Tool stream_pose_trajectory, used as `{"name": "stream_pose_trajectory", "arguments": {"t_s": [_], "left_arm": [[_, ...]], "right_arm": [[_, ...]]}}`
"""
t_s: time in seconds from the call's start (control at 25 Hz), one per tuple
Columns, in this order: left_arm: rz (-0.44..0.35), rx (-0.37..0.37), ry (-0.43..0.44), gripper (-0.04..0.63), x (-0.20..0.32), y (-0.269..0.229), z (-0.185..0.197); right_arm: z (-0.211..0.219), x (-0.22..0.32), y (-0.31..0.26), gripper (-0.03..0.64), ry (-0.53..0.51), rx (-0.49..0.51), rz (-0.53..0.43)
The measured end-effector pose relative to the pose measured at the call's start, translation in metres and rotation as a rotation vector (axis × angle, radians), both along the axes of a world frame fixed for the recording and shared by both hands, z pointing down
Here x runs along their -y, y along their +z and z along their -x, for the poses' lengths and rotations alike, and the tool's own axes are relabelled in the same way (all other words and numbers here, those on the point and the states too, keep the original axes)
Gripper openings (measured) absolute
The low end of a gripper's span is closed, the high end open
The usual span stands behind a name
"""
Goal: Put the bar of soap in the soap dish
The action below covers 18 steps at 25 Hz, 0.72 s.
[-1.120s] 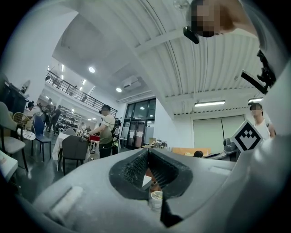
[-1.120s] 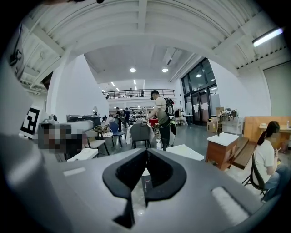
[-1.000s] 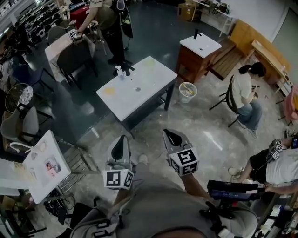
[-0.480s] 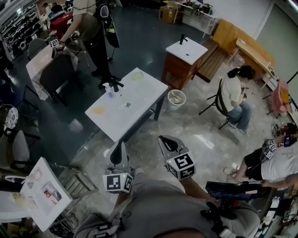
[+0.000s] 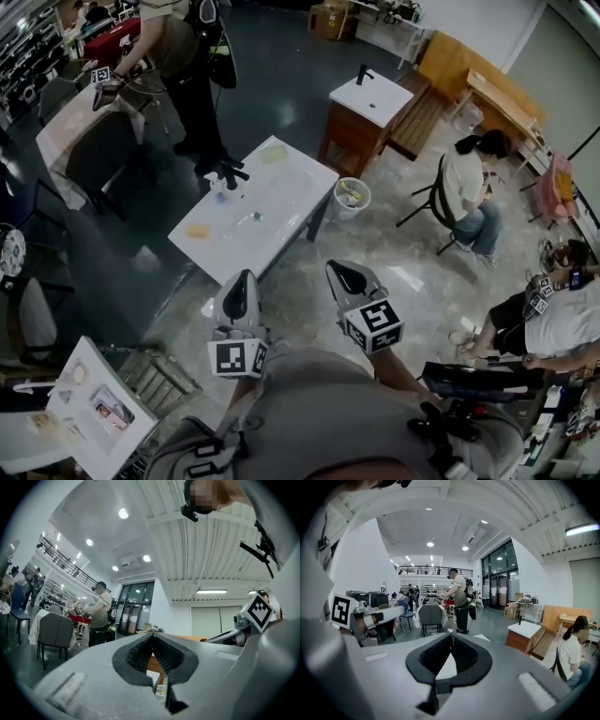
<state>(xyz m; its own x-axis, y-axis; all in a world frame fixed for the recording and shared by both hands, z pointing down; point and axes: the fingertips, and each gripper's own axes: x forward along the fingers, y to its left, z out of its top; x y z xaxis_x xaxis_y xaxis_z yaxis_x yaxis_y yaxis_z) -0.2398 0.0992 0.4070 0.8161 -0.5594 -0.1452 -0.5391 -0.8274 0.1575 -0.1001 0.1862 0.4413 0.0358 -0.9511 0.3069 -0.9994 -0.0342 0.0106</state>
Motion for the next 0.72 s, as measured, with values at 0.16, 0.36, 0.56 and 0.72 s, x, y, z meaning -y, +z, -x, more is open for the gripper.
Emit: {"name": "stream_pose_trajectory", "arguments": {"t_s": [0.16,0.36,0.56,0.72], "left_arm": [[0.006,-0.015,0.031,0.0,0.026,0.004,-0.004],[0.005,-0.019,0.058,0.0,0.042,0.006,-0.007],[0.04,-0.035,0.055,0.0,0.04,0.023,0.002],[0.048,-0.045,0.015,0.0,0.047,0.024,0.014]], "right_arm": [[0.008,0.013,0.001,0.002,0.0,-0.003,0.008],[0.001,0.006,0.0,0.002,0.059,-0.023,0.031],[-0.002,0.003,0.009,0.002,0.062,-0.042,0.067],[-0.003,0.027,0.002,0.002,0.039,-0.055,0.038]]}}
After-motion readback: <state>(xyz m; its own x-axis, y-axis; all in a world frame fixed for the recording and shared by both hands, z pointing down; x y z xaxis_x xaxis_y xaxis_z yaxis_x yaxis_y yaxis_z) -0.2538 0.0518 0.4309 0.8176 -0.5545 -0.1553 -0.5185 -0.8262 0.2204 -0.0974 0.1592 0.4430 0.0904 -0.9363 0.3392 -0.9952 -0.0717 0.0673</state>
